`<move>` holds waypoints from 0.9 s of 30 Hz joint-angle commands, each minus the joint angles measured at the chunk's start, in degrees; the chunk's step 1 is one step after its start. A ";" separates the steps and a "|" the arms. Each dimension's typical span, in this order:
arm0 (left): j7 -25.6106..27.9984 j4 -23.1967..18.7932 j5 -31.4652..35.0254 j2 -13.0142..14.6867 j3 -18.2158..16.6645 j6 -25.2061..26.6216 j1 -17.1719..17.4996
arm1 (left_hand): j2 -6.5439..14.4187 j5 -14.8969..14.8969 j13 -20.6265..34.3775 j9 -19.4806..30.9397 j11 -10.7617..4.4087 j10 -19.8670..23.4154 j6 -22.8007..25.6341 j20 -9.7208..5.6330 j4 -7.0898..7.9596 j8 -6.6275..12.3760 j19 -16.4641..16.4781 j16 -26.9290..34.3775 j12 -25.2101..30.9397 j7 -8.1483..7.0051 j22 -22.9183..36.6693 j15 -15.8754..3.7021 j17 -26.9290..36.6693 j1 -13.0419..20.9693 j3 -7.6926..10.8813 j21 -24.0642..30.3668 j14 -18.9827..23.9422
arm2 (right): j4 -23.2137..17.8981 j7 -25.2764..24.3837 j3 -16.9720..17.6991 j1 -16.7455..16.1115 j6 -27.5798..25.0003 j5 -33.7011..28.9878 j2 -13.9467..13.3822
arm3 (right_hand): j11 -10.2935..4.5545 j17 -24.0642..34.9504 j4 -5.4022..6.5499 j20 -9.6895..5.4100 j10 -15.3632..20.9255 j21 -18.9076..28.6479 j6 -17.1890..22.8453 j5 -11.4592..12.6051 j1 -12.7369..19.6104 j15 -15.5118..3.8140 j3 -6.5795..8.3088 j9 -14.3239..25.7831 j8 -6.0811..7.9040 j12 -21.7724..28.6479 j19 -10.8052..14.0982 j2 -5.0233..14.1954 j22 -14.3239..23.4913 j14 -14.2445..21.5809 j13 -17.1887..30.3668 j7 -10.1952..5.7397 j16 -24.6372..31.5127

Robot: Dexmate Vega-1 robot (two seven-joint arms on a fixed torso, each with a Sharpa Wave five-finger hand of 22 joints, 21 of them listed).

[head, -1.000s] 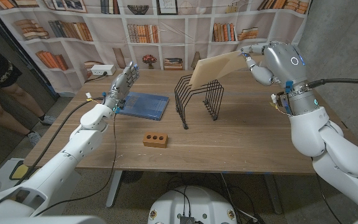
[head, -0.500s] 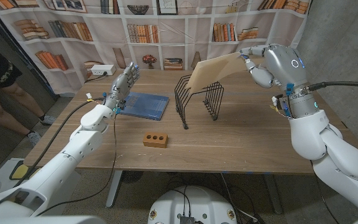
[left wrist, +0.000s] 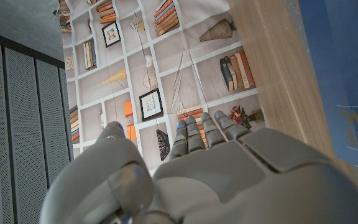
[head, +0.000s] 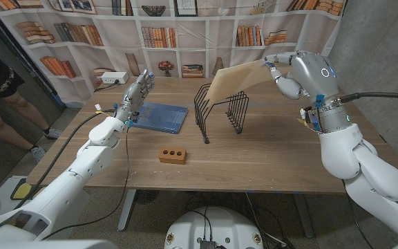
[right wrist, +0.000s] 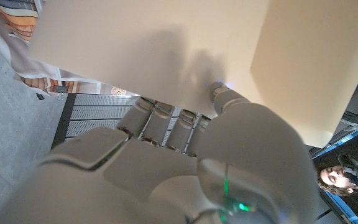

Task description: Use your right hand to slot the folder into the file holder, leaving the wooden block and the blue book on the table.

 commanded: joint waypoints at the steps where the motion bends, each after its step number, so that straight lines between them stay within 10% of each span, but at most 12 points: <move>1: -0.75 1.06 -0.45 0.01 -0.19 -0.24 -0.24 | 0.14 -0.12 0.32 0.26 0.01 0.13 0.39 -0.17 -0.09 -0.27 0.42 -0.19 -0.07 0.07 0.18 0.05 0.26 0.36 -0.32 -0.14 0.61 | 0.29 0.23 -1.77 0.86 -2.01 -1.69 -0.13 | -0.20 0.19 -0.50 -8.82 0.60 0.28 0.62 0.13 -0.30 -6.78 0.16 0.07 0.27 0.31 -0.06 -0.03 0.06 0.44 0.11 -0.16 -0.02; 27: -2.76 3.00 -0.49 -0.62 0.70 -0.29 -2.20 | 0.16 -0.12 0.32 0.27 -0.13 0.10 0.37 -0.18 -0.06 -0.29 0.43 -0.17 -0.09 0.04 0.18 -0.03 0.26 0.41 -0.39 -0.14 0.67 | -1.60 -0.27 0.66 -3.03 -2.36 -0.37 -0.80 | 0.57 0.29 -2.00 -8.71 3.83 1.88 3.11 1.57 -0.58 -6.93 0.82 0.14 0.96 1.34 2.45 -0.60 -0.02 3.86 -0.19 0.24 1.14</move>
